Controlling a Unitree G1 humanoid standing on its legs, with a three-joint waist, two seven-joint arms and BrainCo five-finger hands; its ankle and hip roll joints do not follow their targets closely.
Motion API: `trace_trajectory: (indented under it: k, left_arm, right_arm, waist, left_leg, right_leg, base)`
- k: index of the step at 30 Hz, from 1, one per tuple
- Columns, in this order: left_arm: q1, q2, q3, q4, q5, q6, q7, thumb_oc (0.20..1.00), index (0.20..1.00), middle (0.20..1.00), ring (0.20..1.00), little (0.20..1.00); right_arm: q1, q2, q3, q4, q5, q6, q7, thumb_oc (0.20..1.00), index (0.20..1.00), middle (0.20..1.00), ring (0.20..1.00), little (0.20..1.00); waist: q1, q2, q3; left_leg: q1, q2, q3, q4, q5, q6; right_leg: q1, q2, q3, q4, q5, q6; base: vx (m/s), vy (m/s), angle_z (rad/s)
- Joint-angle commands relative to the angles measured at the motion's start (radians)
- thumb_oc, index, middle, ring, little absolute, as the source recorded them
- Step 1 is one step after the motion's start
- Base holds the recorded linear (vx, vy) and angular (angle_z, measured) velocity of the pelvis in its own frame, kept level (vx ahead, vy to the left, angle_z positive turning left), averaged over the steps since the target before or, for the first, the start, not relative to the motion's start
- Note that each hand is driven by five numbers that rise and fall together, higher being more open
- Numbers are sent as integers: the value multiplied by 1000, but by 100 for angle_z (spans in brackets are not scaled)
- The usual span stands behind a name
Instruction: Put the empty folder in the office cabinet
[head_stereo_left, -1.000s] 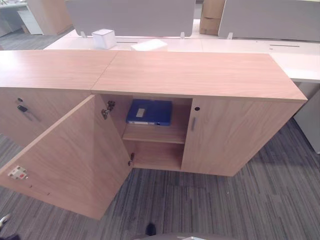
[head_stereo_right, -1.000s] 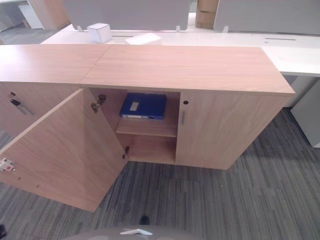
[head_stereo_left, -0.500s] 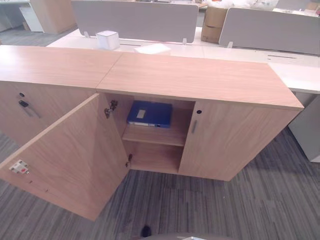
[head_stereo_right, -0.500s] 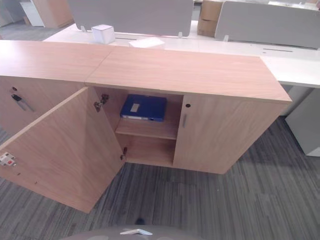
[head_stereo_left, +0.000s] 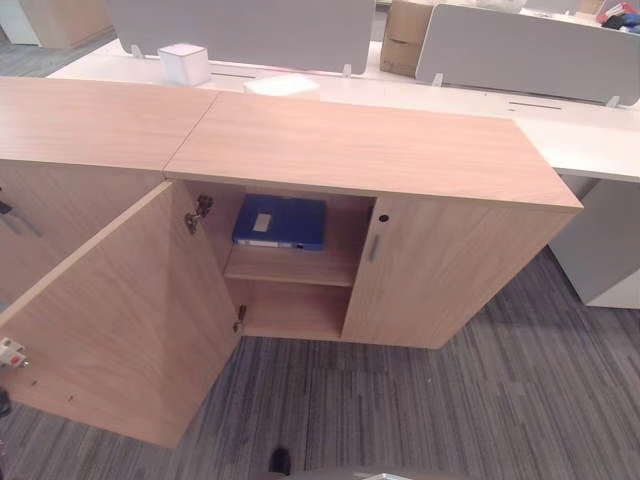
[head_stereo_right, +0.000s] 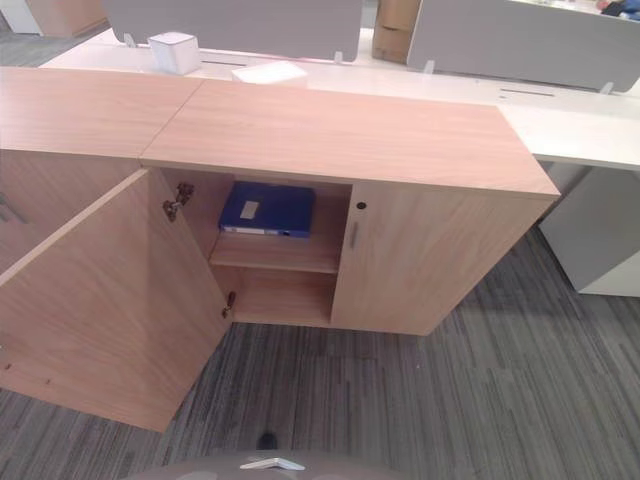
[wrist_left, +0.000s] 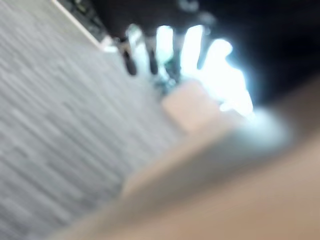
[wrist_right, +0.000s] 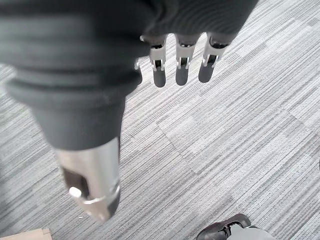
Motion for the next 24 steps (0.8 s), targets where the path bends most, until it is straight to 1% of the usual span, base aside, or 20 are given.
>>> trace_trajectory:
  k: [1, 2, 4, 5, 6, 7, 8, 9, 11, 13, 14, 17, 18, 19, 20, 22, 23, 24]
  left_arm:
    - [-6, -35, 15, -121, -31, -86, 3, 1000, 1000, 1000, 1000, 1000]
    - [-4, -37, 16, -125, -29, -85, 4, 1000, 1000, 1000, 1000, 1000]
    - [6, -72, 16, -188, -43, -90, -1, 1000, 1000, 1000, 1000, 1000]
    - [16, -103, 15, -237, -53, -93, -5, 1000, 1000, 1000, 1000, 1000]
    - [18, -104, 16, -239, -52, -92, -5, 1000, 1000, 1000, 1000, 1000]
    - [31, -145, 8, -295, -69, -92, -17, 1000, 1000, 1000, 1000, 1000]
    - [33, -147, 9, -297, -69, -91, -16, 1000, 1000, 1000, 1000, 1000]
    - [45, -178, 6, -347, -82, -91, -32, 1000, 1000, 1000, 1000, 1000]
    - [65, -210, 2, -400, -118, -86, -58, 1000, 1000, 1000, 1000, 1000]
    - [85, -238, -9, -455, -160, -83, -92, 1000, 1000, 1000, 1000, 1000]
    - [86, -238, -9, -455, -160, -83, -92, 1000, 1000, 1000, 1000, 1000]
    - [117, -294, -47, -585, -242, -82, -155, 1000, 1000, 1000, 1000, 1000]
    - [132, -321, -70, -643, -261, -87, -175, 1000, 1000, 1000, 1000, 1000]
    - [158, -384, -120, -748, -285, -80, -201, 1000, 1000, 1000, 1000, 1000]
    - [172, -420, -156, -798, -300, -76, -220, 1000, 1000, 1000, 1000, 1000]
    - [195, -473, -220, -868, -325, -59, -250, 1000, 1000, 1000, 1000, 1000]
    - [215, -505, -297, -924, -347, -34, -282, 1000, 1000, 1000, 1000, 1000]
    - [215, -505, -298, -925, -347, -34, -282, 1000, 1000, 1000, 1000, 1000]
  right_arm:
    - [-19, -2, 31, 10, -37, -16, -13, 1000, 1000, 1000, 1000, 1000]
    - [-19, -3, 31, 10, -37, -16, -13, 1000, 1000, 1000, 1000, 1000]
    - [-19, 1, 27, 10, -44, -13, -9, 1000, 1000, 1000, 1000, 1000]
    - [-18, 2, 23, 11, -51, -12, -4, 1000, 1000, 1000, 1000, 1000]
    - [-18, 2, 23, 11, -51, -12, -4, 1000, 1000, 1000, 1000, 1000]
    - [-18, 3, 17, 17, -59, -8, -2, 1000, 1000, 1000, 1000, 1000]
    - [-17, 3, 17, 17, -59, -8, -2, 1000, 1000, 1000, 1000, 1000]
    - [-19, 1, 11, 20, -65, -5, 2, 1000, 1000, 1000, 1000, 1000]
    - [-21, -1, 4, 24, -73, -1, 5, 1000, 1000, 1000, 1000, 1000]
    - [-25, -2, 2, 29, -81, 2, 10, 1000, 1000, 1000, 1000, 1000]
    - [-25, -2, 2, 29, -81, 2, 10, 1000, 1000, 1000, 1000, 1000]
    - [-32, -2, 5, 34, -102, 5, 19, 1000, 1000, 1000, 1000, 1000]
    - [-36, 2, 8, 37, -108, 4, 20, 1000, 1000, 1000, 1000, 1000]
    - [-39, 5, 12, 45, -118, 6, 23, 1000, 1000, 1000, 1000, 1000]
    - [-45, 11, 18, 50, -127, 7, 25, 1000, 1000, 1000, 1000, 1000]
    - [-55, 15, 25, 58, -133, 7, 25, 1000, 1000, 1000, 1000, 1000]
    - [-68, 22, 36, 58, -132, 9, 28, 1000, 1000, 1000, 1000, 1000]
    - [-68, 22, 35, 58, -132, 10, 28, 1000, 1000, 1000, 1000, 1000]
  waist:
    - [-26, 28, -11]
    - [-25, 28, -11]
    - [-26, 29, -10]
    - [-27, 30, -9]
    - [-26, 30, -9]
    - [-27, 30, -10]
    - [-27, 31, -10]
    - [-26, 33, -10]
    - [-25, 37, -9]
    - [-24, 42, -9]
    - [-24, 42, -10]
    - [-22, 47, -7]
    - [-21, 46, -6]
    - [-20, 46, -6]
    - [-19, 45, -5]
    - [-18, 46, -2]
    - [-18, 47, 0]
    - [-17, 48, 0]
  left_leg:
    - [35, 48, 12, 0, -100, -39]
    - [36, 48, 13, 0, -100, -39]
    - [41, 48, 21, 0, -104, -37]
    - [44, 48, 24, 0, -106, -35]
    - [44, 48, 24, 0, -106, -35]
    - [47, 46, 25, 0, -109, -34]
    - [47, 46, 25, 0, -109, -34]
    - [50, 44, 24, 0, -111, -32]
    - [52, 42, 24, 0, -111, -31]
    - [53, 40, 23, 0, -113, -29]
    - [53, 40, 23, 0, -113, -29]
    - [53, 36, 20, 0, -113, -27]
    - [53, 35, 20, 0, -114, -26]
    - [55, 33, 19, 0, -116, -23]
    - [55, 32, 19, 0, -116, -22]
    - [57, 31, 18, 0, -117, -19]
    - [59, 30, 17, 0, -119, -17]
    - [59, 30, 18, 0, -119, -17]
  right_leg:
    - [-35, -61, 80, 2, 16, 110]
    - [-35, -61, 81, 2, 16, 110]
    - [-33, -63, 87, 1, 18, 111]
    - [-31, -64, 90, 0, 18, 112]
    - [-31, -64, 91, 0, 18, 112]
    - [-27, -65, 92, -1, 18, 112]
    - [-26, -65, 92, -1, 18, 112]
    - [-22, -67, 95, -1, 17, 111]
    - [-19, -68, 97, -1, 17, 110]
    - [-19, -69, 97, -1, 17, 109]
    - [-19, -69, 97, -1, 17, 109]
    - [-16, -71, 96, 0, 20, 109]
    - [-15, -72, 95, 0, 19, 109]
    - [-13, -73, 96, 0, 20, 109]
    - [-12, -74, 97, 1, 21, 108]
    - [-10, -74, 99, 1, 20, 107]
    - [-9, -75, 101, 1, 20, 105]
    - [-8, -74, 102, 1, 20, 105]
  base:
    - [-4, 21, -10]
    - [-5, 18, -11]
    - [-2, 16, -12]
    - [2, 15, -9]
    - [8, 13, -4]
    - [6, 4, -5]
    - [10, 13, -5]
    - [0, 0, 0]
    - [0, 0, 0]
    - [0, 0, 0]
    - [-3, 11, -4]
    - [0, 0, 0]
    - [0, 11, 4]
    - [3, 8, 6]
    - [5, 5, 6]
    - [-4, 0, 8]
    - [-4, -2, 7]
    - [0, 0, 0]
